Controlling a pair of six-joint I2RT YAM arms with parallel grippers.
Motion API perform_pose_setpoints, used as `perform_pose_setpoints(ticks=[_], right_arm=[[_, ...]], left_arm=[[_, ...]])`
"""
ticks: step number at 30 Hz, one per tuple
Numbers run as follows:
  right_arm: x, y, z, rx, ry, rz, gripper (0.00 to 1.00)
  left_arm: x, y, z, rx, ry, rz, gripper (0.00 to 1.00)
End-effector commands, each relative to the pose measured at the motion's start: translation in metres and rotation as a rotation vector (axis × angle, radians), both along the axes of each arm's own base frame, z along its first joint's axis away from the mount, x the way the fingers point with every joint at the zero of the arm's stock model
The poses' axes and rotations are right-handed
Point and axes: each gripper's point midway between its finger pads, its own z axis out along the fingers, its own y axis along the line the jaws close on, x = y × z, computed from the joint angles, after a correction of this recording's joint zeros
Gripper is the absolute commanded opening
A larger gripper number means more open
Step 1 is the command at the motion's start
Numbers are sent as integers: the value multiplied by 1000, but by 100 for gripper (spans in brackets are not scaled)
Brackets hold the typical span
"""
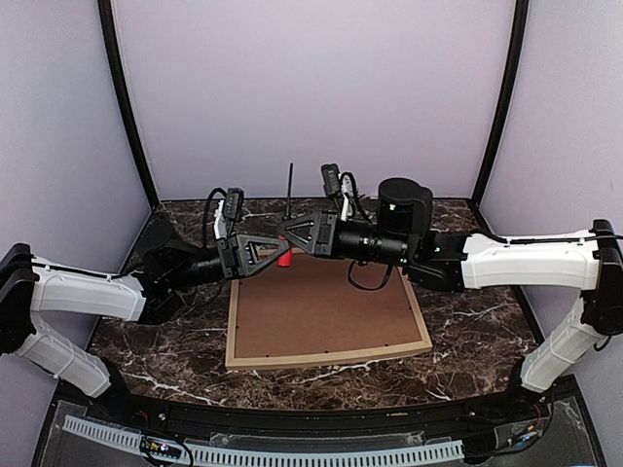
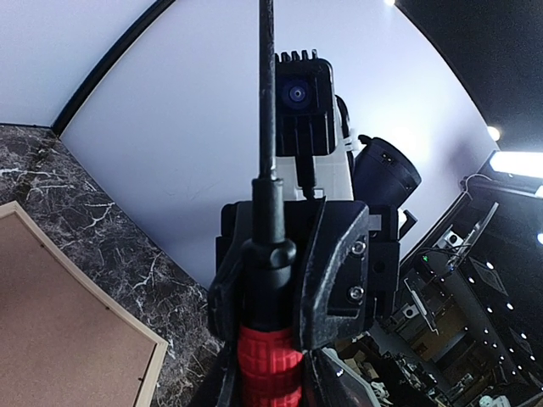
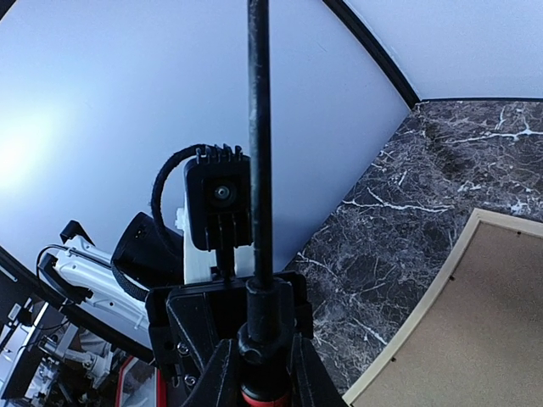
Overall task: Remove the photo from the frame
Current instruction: Pass from the left arm to the right, then pass from the right arm to the left
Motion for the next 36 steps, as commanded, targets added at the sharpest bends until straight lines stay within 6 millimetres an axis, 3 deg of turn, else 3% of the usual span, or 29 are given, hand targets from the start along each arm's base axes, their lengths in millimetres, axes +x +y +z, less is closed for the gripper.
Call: perform_pose_setpoints(ticks=[1,2,6,11,21,26,31,36], right_arm=[[-10,-3,7,8,-19,22,0],[-11,-5,7,1,-23,18,0],[-10,-18,-3,-51,-34,-20,0],[-9,-38,-23,-150,-45,-70,0],[-20,-80,-71,-434,-74,-77,0],[-23,-94,-93,-557,-78,-68,0],[-12,-102,-116,-686,-83,-111,0],[-8,-97,-139,-794,-83,-92,0]], left_arm=[[1,0,-9,23,26,18,25],[0,0,-11,26,32,19,35],[0,6,-27,51,79,41,56],[-3,12,-38,67,113,55,70],[-9,33,-57,212,98,138,71],[0,44,-53,307,67,228,69],[9,46,-47,385,89,275,68],[14,38,-38,396,108,264,66]])
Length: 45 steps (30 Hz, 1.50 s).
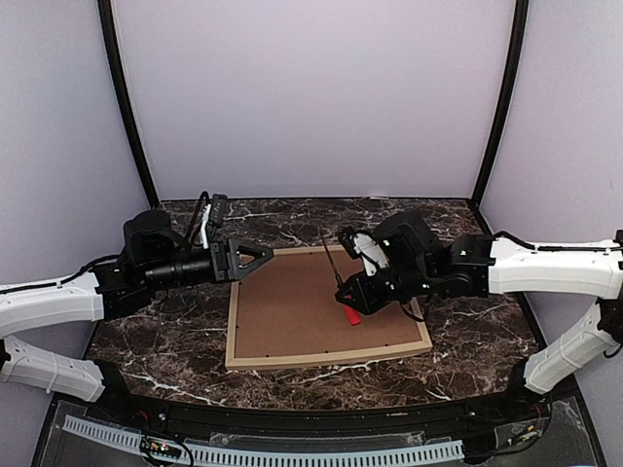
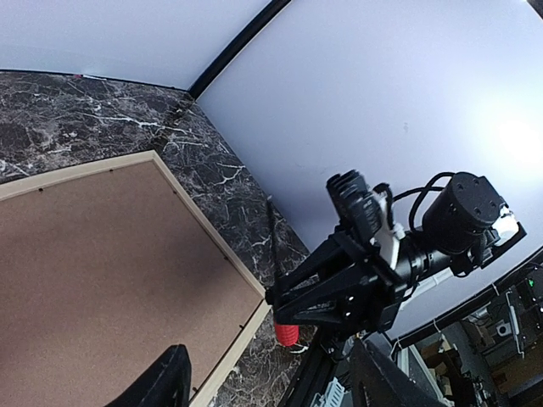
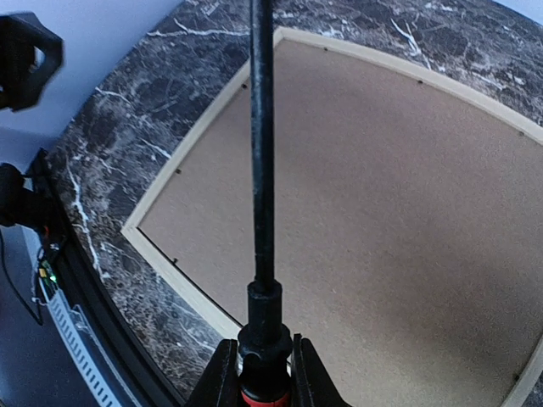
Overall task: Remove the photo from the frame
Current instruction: Pass from the right arm to the left
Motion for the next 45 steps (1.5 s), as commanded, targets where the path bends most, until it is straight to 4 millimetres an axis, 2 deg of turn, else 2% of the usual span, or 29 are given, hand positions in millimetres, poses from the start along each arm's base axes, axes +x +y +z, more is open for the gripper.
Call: perform_pose_setpoints(ticks=[1,8,14,23,29,41,45], right_arm=[[6,4,-8,-88,-38,9,0],[-2,21,-11,-104,-58,55,0],[-9,33,-10,-108,-76,85,0],[-12,40,-12,-137,-96,98,0],[-12,42,-13,-146,-104,101,0],[-12,42,-13,-167,-126,97,0],[-7,39,-12,-177,-139,63,0]], left_arm=[[6,-5,0,60,21,8,66],[12,-23,-7,76,65,-9,61],[19,-41,-22,85,125,-23,55],[22,-61,-29,87,164,-42,48],[24,-69,-40,78,209,-45,38],[26,-73,-44,88,243,-45,4],[27,-71,-47,93,262,-27,0]])
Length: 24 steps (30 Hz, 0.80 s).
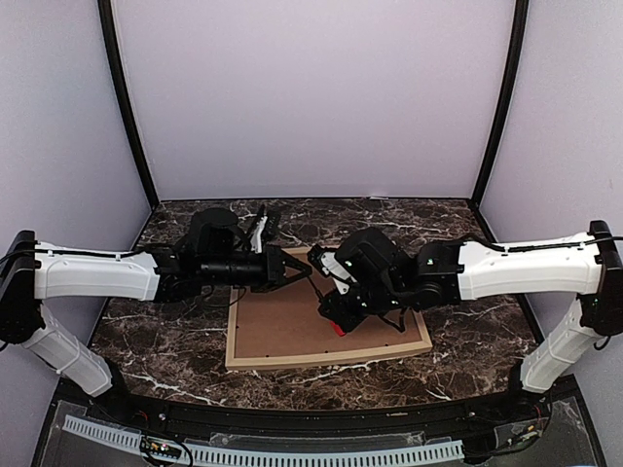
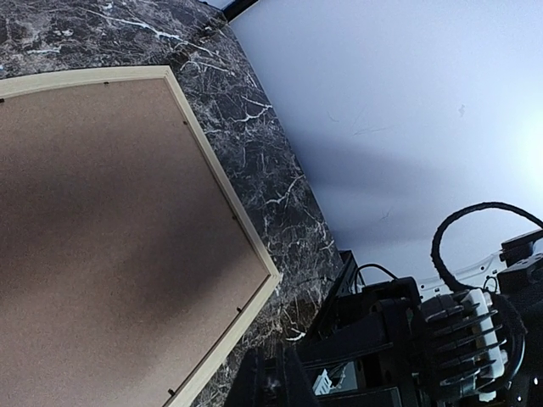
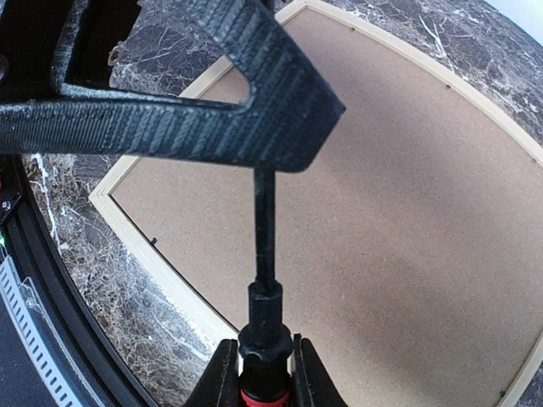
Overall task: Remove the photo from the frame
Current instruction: Pass from the right arm to the left, then pass from the left arm to the right
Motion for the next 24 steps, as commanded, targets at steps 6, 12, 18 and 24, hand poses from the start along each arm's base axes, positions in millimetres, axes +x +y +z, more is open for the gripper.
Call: perform_pose_setpoints(ticks=[6,12,18,24], right_arm=[[12,1,26,67,-70,-85,59],[20,-8,51,183,-120,-152,78],[22,-13,84,403,-134,-188,78],[26,-23,111,595,-178,-208,81]], left_arm=[[1,4,17,-43,-22,29,0],[-2,14,40,-103,-83,56,0],[-7,27,67,-188,-156,79,0],[-7,41,93,-239,-219,131,0]])
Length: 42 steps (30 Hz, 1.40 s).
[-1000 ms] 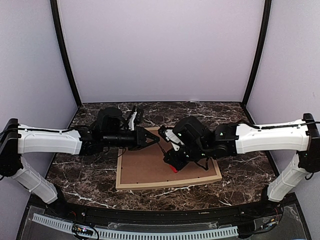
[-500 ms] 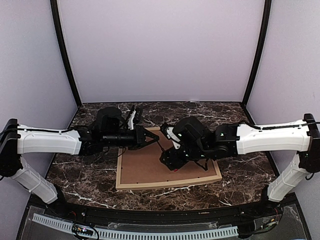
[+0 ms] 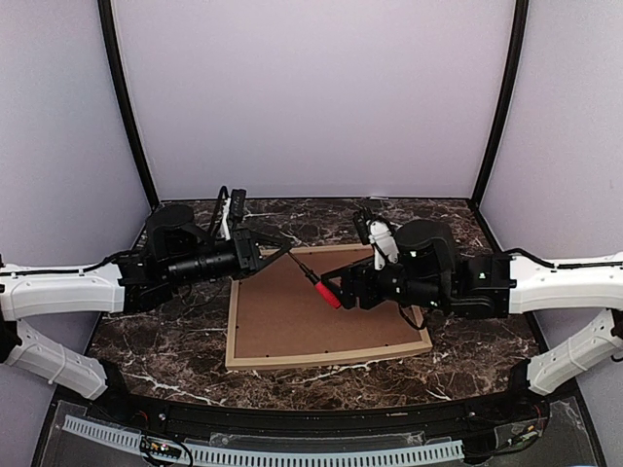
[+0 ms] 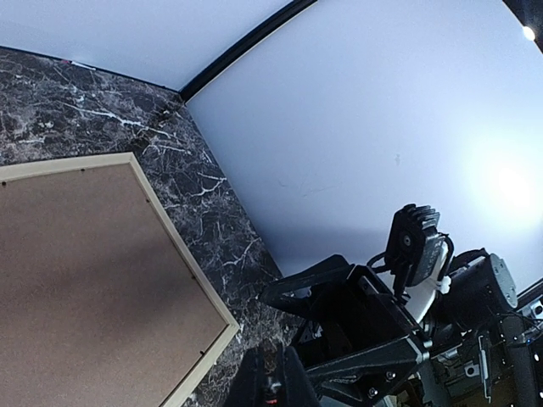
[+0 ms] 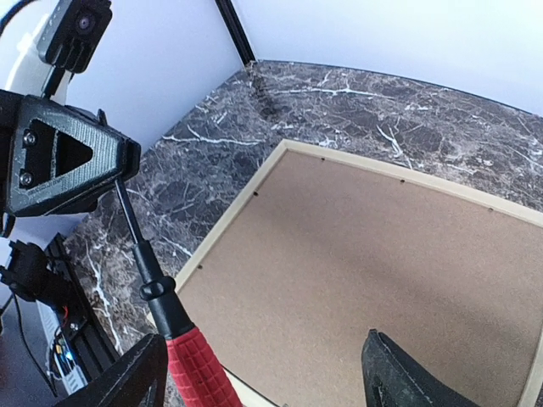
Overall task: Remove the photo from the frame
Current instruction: Pass from the left arm to the right
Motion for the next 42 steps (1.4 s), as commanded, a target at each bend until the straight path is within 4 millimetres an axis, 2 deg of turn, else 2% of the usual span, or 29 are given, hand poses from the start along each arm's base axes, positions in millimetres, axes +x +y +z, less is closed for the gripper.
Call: perform_pose_setpoints(ticks=[1,5,11,15,16,19,24,26,27,34,42], right_arm=[[6,-1,38,227,-70,-18,82],[17,-5,51,360,-93,-6,83],[41,-7,63,478,7,24,84],[47,-16,72,499,11,-2,84],[49,-19,72,492,13,-19,88],[52,-29,69,476,13,-59,89],[44,-40,76,541,1,-46,88],[39,-42,83,599,3,-20,88],[37,-43,87,626,-1,-3,88],[19,-47,115,812,-17,100,88],[4,-34,137,932,-22,249,87]], left_arm=[[4,10,30,-58,-77,55,0],[5,11,44,-45,-90,63,0],[10,19,52,-44,-99,116,0],[15,25,54,-16,-104,159,0],[17,27,55,-9,-107,172,0],[21,29,54,25,-99,196,0],[29,34,47,54,-74,243,0],[30,37,51,11,-82,248,0],[29,37,62,-35,-104,242,0],[24,43,96,-184,-167,229,0],[15,28,123,-370,-168,116,0]])
